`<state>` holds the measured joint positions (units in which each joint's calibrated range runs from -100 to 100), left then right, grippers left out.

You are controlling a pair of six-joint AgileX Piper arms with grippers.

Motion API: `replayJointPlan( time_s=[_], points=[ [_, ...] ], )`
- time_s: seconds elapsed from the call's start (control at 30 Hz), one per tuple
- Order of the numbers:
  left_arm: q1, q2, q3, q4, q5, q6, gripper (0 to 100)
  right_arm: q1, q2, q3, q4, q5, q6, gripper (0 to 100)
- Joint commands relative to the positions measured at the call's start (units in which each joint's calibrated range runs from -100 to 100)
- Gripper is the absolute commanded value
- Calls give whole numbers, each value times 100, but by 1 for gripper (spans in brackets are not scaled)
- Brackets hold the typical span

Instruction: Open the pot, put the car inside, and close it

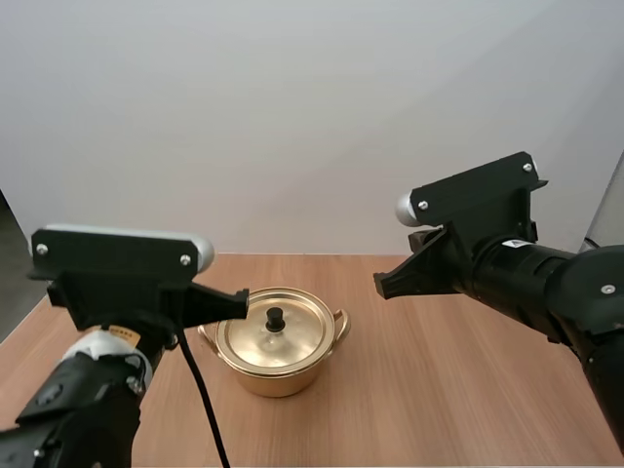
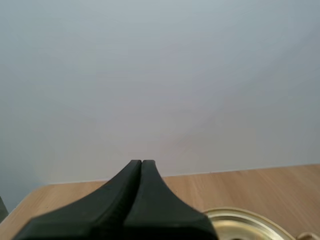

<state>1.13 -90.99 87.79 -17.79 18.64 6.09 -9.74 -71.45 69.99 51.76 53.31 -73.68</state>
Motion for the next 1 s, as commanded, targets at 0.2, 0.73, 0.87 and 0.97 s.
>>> replayJointPlan(
  time_s=[0.2,0.73,0.87,0.97],
  points=[
    [-1,-886,579,-3,10,-1,0,1,11,416,1426,763,-2227,0],
    [-1,-901,1221,65,476,-1,0,94,-1141,1422,9,-1219,352,0],
    [-1,-901,1221,65,593,-1,0,545,-1831,1943,-2563,-3634,3005,0],
    [-1,-901,1221,65,593,-1,0,903,-2167,2329,-4820,-4386,4889,0]
  ],
)
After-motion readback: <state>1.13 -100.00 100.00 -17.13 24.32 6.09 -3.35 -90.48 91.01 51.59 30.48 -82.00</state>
